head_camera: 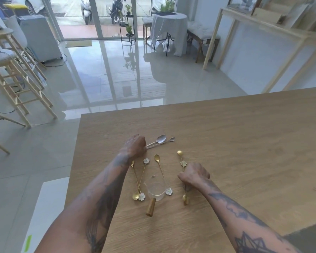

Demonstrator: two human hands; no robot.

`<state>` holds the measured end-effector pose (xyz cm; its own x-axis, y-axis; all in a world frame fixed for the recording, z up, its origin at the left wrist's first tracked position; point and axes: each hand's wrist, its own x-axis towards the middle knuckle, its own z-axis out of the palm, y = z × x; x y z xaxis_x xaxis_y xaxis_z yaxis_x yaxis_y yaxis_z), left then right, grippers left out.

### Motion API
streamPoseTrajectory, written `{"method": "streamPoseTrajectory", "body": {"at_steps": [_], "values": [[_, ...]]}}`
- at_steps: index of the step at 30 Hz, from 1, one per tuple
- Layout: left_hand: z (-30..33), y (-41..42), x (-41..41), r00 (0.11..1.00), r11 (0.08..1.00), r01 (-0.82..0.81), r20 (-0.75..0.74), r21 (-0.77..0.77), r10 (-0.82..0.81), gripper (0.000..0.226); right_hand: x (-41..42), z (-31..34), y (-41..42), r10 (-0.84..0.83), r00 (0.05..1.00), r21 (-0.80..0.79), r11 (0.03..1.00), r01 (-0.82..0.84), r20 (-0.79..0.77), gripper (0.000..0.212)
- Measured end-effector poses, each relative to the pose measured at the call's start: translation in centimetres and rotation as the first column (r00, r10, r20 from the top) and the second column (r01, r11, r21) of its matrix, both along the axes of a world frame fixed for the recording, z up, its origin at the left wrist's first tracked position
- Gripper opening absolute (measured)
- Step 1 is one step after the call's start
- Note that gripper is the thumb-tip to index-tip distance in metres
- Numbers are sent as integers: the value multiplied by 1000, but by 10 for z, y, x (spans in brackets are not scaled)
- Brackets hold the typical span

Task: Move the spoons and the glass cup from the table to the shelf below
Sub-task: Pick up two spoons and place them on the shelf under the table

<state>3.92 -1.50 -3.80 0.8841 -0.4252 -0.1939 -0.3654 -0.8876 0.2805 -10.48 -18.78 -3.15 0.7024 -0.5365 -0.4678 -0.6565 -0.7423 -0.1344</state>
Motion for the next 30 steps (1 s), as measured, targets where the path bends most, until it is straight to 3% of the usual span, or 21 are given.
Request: {"method": "streamPoseTrajectory", "body": {"at_steps": [4, 7, 11, 16, 21, 27, 30], "values": [[0, -5, 3, 999, 1000, 18, -51, -7, -18, 20, -1, -2, -1, 11, 1000, -17, 1000, -11, -13, 39], [3, -8, 3, 998, 999, 21, -64, 42, -18, 15, -1, -3, 0, 27, 1000, -45, 999, -27, -7, 31], [6, -10, 1, 994, 997, 7, -107, 80, 1, 35, 0, -3, 0, 49, 999, -87, 995, -50, -12, 31], [5, -10, -1, 993, 995, 30, -113, 98, -19, 17, 0, -1, -2, 67, 997, -87, 994, -70, -35, 36], [3, -9, -2, 990, 998, 27, -140, 58, -19, 22, -2, -3, -6, 84, 996, -48, 995, -84, 1, 23], [5, -7, -2, 983, 1000, 28, -180, -4, -28, 39, -9, 1, -14, 44, 997, 78, 996, -49, 66, 36], [9, -5, -1, 981, 1000, -3, -195, -27, -2, 26, -14, 5, -18, 35, 994, 159, 986, -51, 99, 35]]}}
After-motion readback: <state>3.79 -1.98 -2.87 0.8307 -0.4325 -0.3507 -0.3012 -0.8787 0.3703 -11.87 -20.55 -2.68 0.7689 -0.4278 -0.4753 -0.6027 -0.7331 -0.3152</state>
